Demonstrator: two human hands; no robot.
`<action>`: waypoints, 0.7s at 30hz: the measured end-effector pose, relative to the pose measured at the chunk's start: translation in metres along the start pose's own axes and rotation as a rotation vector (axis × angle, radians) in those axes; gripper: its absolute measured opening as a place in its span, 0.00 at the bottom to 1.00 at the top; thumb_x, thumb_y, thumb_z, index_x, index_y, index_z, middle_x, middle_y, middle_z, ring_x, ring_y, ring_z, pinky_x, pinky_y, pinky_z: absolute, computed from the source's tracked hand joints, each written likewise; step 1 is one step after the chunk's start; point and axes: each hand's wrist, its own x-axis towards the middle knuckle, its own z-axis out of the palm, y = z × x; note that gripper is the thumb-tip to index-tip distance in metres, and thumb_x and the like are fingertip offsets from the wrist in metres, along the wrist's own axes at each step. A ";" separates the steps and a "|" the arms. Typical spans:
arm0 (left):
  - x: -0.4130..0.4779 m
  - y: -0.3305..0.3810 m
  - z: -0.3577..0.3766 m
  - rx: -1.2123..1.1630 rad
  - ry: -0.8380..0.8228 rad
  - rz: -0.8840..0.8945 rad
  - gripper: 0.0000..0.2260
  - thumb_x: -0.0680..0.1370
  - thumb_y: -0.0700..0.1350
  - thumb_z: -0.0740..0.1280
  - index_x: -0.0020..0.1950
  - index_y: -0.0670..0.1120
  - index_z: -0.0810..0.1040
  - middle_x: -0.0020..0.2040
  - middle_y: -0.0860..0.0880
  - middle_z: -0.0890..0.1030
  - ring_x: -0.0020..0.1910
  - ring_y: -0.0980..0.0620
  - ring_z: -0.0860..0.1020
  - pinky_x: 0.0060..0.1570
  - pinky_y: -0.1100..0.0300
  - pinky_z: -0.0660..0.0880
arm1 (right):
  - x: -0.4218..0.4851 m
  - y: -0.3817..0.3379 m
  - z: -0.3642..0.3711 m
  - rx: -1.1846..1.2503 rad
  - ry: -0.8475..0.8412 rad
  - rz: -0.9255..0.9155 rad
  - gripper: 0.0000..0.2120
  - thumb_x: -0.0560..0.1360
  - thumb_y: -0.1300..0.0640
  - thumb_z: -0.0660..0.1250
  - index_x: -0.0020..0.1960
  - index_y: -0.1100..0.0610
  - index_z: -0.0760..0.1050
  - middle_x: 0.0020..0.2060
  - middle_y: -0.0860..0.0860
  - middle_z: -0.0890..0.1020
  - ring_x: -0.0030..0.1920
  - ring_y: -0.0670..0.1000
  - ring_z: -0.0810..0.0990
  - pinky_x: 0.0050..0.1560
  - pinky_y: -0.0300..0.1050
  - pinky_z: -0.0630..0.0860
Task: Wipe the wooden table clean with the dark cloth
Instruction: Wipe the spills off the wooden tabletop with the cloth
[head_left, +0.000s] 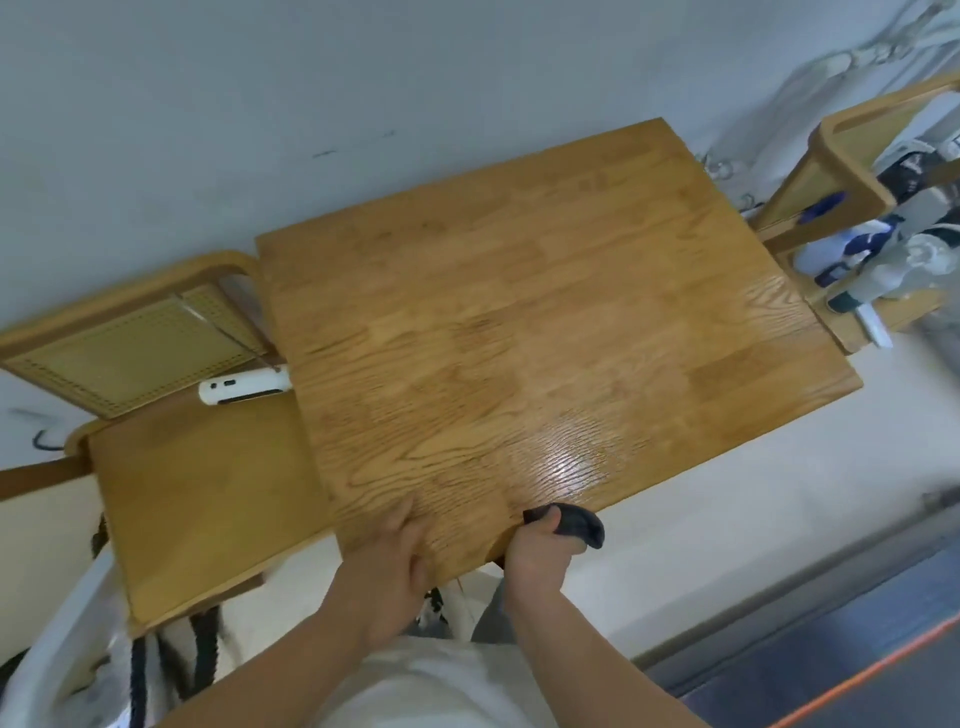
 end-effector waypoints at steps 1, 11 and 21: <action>-0.007 -0.012 0.003 -0.007 0.021 0.000 0.22 0.83 0.45 0.61 0.78 0.52 0.67 0.83 0.53 0.53 0.78 0.49 0.63 0.70 0.61 0.65 | -0.014 0.009 0.007 -0.033 -0.027 0.009 0.30 0.86 0.44 0.53 0.74 0.69 0.59 0.68 0.65 0.74 0.67 0.65 0.74 0.65 0.56 0.70; -0.079 -0.108 0.033 -0.247 0.118 -0.267 0.26 0.73 0.39 0.70 0.69 0.53 0.74 0.65 0.55 0.74 0.59 0.53 0.77 0.55 0.62 0.74 | -0.106 0.084 0.059 -0.170 -0.372 0.196 0.25 0.86 0.46 0.54 0.76 0.63 0.65 0.67 0.63 0.78 0.64 0.64 0.79 0.50 0.53 0.78; -0.109 -0.118 0.029 -0.431 0.135 -0.158 0.44 0.56 0.65 0.70 0.73 0.55 0.73 0.65 0.55 0.75 0.66 0.53 0.71 0.69 0.62 0.67 | -0.128 0.096 0.047 -0.246 -0.675 0.313 0.15 0.84 0.53 0.61 0.60 0.63 0.79 0.51 0.67 0.86 0.51 0.65 0.85 0.49 0.63 0.84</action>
